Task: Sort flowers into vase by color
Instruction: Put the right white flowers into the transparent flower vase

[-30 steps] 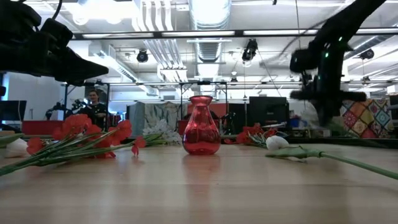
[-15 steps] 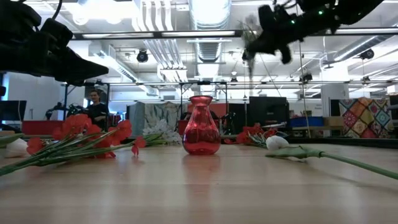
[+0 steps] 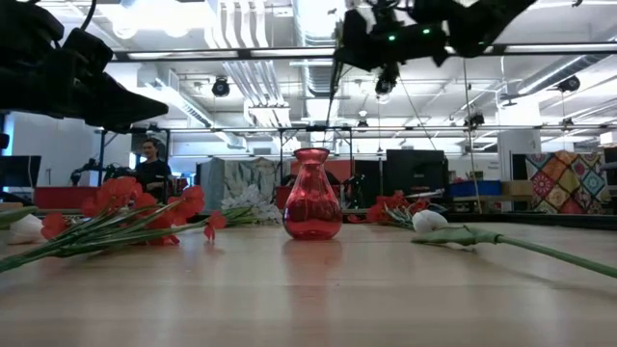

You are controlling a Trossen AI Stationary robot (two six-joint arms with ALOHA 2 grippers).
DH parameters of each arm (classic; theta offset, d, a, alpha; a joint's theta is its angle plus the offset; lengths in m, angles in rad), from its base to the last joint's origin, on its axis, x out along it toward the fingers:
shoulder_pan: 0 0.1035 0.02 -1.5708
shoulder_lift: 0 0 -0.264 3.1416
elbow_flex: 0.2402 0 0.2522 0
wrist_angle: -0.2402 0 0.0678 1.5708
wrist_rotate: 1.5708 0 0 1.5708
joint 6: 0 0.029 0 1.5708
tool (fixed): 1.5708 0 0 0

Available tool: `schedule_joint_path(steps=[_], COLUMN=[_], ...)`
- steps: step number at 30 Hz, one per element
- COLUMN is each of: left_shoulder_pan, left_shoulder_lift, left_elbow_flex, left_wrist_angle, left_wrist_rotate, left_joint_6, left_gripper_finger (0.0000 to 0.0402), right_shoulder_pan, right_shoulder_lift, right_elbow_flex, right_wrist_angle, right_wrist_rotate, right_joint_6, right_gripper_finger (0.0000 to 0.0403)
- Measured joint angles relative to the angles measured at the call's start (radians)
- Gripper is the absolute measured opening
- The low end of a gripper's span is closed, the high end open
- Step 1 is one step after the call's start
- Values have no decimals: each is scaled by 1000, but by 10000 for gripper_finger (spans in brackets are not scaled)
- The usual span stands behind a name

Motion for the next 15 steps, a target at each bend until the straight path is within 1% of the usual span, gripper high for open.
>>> schedule_joint_path(steps=[5, 8, 11, 15], left_shoulder_pan=[0, 0, 0, 0], left_shoulder_lift=[0, 0, 0, 0], left_elbow_flex=[0, 0, 0, 0], left_wrist_angle=[0, 0, 0, 0], left_wrist_rotate=[0, 0, 0, 0], left_joint_6=[0, 0, 0, 0], left_gripper_finger=[0, 0, 0, 0], right_shoulder_pan=[-48, -70, -82, -99], right_shoulder_lift=[104, 155, 196, 239], right_elbow_flex=[147, 210, 242, 248], right_wrist_angle=[-70, -103, -103, -92], right_wrist_rotate=[-23, -27, -28, -33], right_joint_6=[-11, -10, -18, -48], right_gripper_finger=[18, 18, 18, 18])
